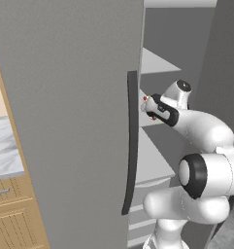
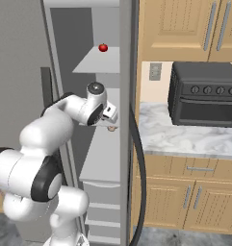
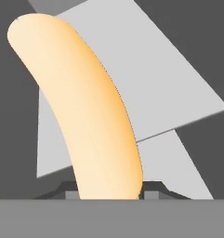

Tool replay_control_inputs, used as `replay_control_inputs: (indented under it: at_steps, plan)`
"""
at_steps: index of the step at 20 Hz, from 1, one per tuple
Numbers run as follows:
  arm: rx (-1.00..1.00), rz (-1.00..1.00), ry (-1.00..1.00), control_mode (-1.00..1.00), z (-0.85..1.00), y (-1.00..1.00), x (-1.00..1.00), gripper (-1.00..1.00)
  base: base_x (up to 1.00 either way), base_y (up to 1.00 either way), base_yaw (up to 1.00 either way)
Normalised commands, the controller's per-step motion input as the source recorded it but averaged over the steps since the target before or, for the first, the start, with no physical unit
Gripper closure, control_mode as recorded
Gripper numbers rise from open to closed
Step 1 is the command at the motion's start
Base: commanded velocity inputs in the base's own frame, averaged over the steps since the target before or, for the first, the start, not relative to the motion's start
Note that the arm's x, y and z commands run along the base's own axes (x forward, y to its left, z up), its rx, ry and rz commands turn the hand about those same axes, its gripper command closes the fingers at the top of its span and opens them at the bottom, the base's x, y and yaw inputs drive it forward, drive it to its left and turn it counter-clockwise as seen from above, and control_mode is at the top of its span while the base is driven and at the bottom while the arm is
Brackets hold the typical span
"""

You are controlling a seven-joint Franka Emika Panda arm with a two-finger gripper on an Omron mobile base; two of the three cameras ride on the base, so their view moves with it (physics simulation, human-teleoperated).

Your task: Store the hot dog in the freezer for long-term storage. Close the freezer door after placing the cooked food.

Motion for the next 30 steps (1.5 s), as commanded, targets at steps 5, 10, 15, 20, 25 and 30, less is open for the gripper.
replay_control_inputs:
  at_steps: [5, 10, 15, 20, 25, 30]
  plan:
    - [0.00, 0.00, 0.00, -1.00, -0.24, 0.00, 0.36, 1.00, 0.00, 0.00, 0.00]
    - [-0.02, 0.00, 0.00, -1.00, -0.24, 0.00, 0.36, 1.00, 0.00, 0.00, 0.00]
    - [-0.01, 0.00, -0.01, -1.00, -0.18, 0.00, 0.36, 1.00, 0.00, 0.00, 0.00]
    - [0.00, 0.00, -0.05, -1.00, -0.12, 0.00, 0.36, 1.00, 0.00, 0.00, 0.00]
    - [0.00, 0.00, -0.05, -1.00, -0.05, 0.00, 0.30, 1.00, 0.00, 0.00, 0.00]
    - [0.00, 0.00, 0.00, -1.00, 0.00, 0.00, 0.16, 1.00, 0.00, 0.00, 0.00]
